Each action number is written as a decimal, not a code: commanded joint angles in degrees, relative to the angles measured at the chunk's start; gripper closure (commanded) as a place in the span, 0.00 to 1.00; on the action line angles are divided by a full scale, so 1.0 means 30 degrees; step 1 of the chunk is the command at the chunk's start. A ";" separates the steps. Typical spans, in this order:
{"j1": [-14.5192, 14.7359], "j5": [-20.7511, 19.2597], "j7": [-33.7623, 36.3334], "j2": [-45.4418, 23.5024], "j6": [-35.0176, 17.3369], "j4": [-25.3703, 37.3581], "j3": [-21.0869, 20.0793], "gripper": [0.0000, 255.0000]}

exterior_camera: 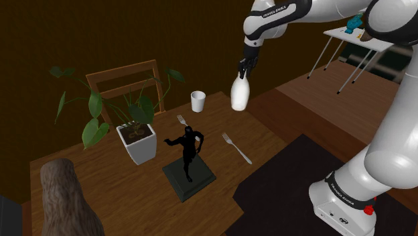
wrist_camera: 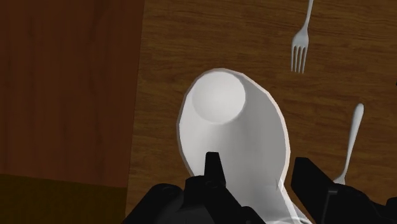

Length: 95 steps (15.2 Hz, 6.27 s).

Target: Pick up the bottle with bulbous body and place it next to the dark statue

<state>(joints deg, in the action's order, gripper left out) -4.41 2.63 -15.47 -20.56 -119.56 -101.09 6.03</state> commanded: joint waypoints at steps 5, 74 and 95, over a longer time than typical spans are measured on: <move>0.0012 -0.0090 0.0049 0.0633 0.1327 0.0701 0.0038 1.00; 0.2688 -0.0626 0.5184 1.1633 1.2122 0.0569 -0.2146 1.00; 0.4594 0.1647 1.0119 1.8766 1.1636 -0.6795 -0.5709 1.00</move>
<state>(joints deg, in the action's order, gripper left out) 9.32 7.48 14.89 35.39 -83.87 -120.40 -11.03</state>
